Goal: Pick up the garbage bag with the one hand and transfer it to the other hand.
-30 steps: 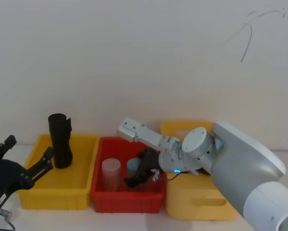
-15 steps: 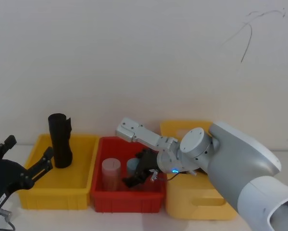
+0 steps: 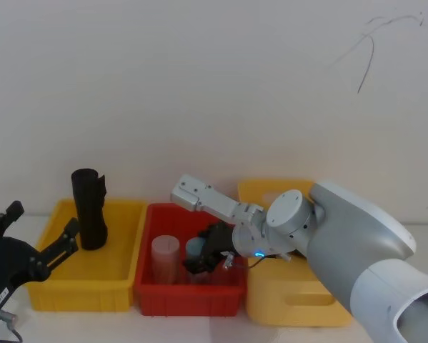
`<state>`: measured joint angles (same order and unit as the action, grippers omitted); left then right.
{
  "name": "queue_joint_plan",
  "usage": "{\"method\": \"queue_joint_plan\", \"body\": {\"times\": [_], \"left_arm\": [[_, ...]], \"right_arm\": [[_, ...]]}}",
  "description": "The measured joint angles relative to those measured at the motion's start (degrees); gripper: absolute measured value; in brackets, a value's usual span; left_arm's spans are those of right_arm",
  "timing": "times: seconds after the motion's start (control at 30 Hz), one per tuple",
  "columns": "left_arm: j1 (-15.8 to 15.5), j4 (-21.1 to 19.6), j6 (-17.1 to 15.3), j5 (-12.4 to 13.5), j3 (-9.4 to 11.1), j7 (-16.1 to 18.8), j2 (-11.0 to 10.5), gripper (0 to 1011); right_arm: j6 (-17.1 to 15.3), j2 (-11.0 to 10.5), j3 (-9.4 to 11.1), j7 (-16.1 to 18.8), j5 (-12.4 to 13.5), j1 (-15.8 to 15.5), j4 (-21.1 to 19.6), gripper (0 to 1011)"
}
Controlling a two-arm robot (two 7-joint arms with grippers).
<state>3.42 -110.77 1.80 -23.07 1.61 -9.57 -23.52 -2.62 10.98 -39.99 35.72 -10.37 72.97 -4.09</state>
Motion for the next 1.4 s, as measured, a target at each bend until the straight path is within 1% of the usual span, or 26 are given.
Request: {"method": "queue_joint_plan", "body": {"times": [0.77, 0.83, 0.93, 0.97, 1.0, 1.13, 1.17, 1.27, 1.37, 1.4], "left_arm": [[0.0, 0.0, 0.0, 0.0, 0.0, 0.0, 0.0, 1001], [0.0, 0.0, 0.0, 0.0, 0.0, 0.0, 0.0, 1001], [0.0, 0.0, 0.0, 0.0, 0.0, 0.0, 0.0, 1001], [0.0, 0.0, 0.0, 0.0, 0.0, 0.0, 0.0, 1001], [0.0, 0.0, 0.0, 0.0, 0.0, 0.0, 0.0, 1001], [0.0, 0.0, 0.0, 0.0, 0.0, 0.0, 0.0, 1002], [0.0, 0.0, 0.0, 0.0, 0.0, 0.0, 0.0, 1002], [0.0, 0.0, 0.0, 0.0, 0.0, 0.0, 0.0, 1001], [0.0, 0.0, 0.0, 0.0, 0.0, 0.0, 0.0, 1002], [0.0, 0.0, 0.0, 0.0, 0.0, 0.0, 0.0, 1001]], "right_arm": [[0.4, 0.2, 0.2, -0.2, 0.0, 0.3, 0.6, 737], [0.0, -0.6, 1.2, -0.3, -1.0, -0.7, -1.8, 737], [-0.6, -1.5, 1.9, -0.3, -1.5, -1.8, -4.4, 735], [-1.2, -2.1, 2.2, -0.2, -1.9, -2.5, -6.2, 735], [-1.5, -2.4, 2.4, -0.1, -2.0, -2.8, -7.1, 735], [-2.9, -3.8, 3.1, 0.3, -2.5, -4.7, -11.7, 735], [-3.6, -4.5, 3.5, 0.5, -2.7, -5.5, -13.8, 734], [-4.7, -5.3, 3.8, 0.9, -2.8, -6.5, -16.3, 735], [-6.3, -6.6, 4.2, 1.3, -2.9, -8.1, -20.5, 735], [-6.4, -6.8, 4.2, 1.4, -3.0, -8.4, -21.2, 735]]}}
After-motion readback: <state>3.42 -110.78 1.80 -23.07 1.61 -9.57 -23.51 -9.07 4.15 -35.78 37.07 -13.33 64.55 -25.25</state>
